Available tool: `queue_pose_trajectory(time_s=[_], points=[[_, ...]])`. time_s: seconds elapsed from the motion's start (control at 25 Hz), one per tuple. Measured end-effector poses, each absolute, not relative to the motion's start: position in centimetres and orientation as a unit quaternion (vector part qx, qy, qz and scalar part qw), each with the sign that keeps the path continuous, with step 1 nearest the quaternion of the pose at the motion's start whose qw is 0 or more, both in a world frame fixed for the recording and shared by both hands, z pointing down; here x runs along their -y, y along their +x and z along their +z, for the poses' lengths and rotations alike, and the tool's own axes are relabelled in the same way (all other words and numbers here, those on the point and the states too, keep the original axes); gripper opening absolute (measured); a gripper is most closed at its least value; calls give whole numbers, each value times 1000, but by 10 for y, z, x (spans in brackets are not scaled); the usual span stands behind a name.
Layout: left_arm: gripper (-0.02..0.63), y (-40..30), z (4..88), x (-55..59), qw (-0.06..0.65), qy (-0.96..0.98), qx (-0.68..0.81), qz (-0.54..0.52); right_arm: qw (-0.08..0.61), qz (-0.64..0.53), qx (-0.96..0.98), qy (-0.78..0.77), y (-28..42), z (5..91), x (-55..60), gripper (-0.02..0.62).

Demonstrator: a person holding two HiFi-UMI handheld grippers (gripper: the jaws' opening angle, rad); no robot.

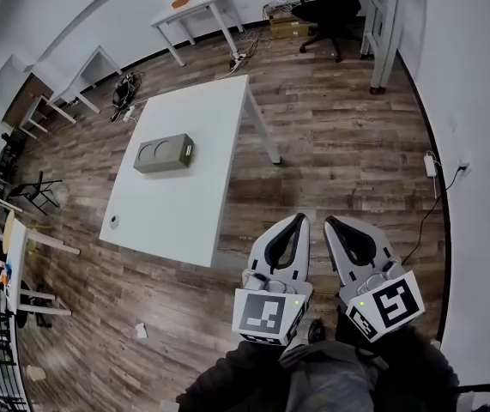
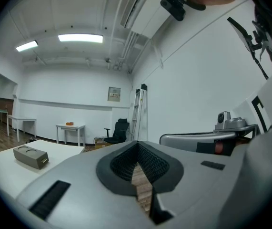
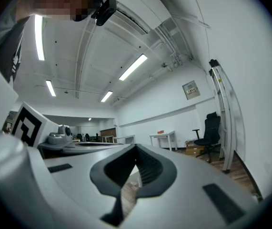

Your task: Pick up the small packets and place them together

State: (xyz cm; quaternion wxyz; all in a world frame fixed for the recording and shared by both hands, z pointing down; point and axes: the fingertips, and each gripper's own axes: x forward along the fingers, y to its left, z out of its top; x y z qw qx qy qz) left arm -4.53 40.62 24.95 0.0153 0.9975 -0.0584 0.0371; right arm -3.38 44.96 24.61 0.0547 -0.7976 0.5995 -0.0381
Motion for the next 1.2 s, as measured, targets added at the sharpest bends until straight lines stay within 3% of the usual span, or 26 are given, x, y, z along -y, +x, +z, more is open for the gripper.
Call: queue_pose_trajectory(time_s=[0.56, 1.2], points=[[3, 82, 252, -386, 1, 993, 94, 74, 93, -66, -644, -756, 92, 253, -420, -3], [3, 85, 242, -312, -12, 975, 212, 59, 101, -63, -716, -688, 114, 254, -350, -3]])
